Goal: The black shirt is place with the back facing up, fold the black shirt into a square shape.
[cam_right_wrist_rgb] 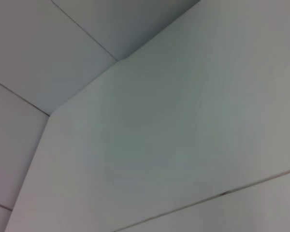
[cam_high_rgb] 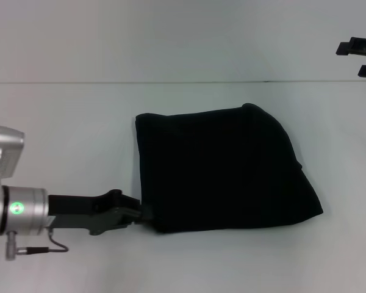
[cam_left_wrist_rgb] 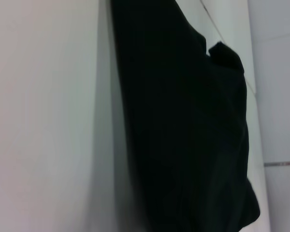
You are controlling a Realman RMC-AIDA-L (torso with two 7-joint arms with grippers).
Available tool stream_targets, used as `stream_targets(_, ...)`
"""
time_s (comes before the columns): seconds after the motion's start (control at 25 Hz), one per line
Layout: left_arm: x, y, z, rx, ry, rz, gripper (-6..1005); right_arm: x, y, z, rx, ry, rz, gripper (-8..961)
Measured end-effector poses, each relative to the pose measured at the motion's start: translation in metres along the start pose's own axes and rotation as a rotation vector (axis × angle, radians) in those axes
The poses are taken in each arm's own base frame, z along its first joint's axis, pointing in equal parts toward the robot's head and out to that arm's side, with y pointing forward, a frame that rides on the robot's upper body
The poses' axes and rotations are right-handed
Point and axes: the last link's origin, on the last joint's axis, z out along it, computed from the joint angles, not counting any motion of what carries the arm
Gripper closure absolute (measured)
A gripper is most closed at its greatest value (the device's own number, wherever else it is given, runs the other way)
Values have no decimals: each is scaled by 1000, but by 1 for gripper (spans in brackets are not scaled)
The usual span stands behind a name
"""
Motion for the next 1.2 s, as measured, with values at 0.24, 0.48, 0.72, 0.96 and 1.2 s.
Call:
stream_targets(0.24, 17, -3, -49, -10, 118, 71, 829, 1, 8, -7, -93, -13, -100, 37)
stream_targets(0.48, 29, 19, -64, -103, 188, 458, 622, 53, 6, -29, -334, -94, -489, 37)
stream_targets(0.72, 36, 32, -48, -80, 131, 725, 303, 105, -23, -52, -323, -58, -646, 38)
stream_targets(0.96, 33, 46, -22, -97, 80, 926, 166, 136, -29, -54, -355, 42, -648, 39)
stream_targets(1.2, 33, 54, -2, -81, 44, 989, 62, 148, -24, -33, -341, 128, -708, 38)
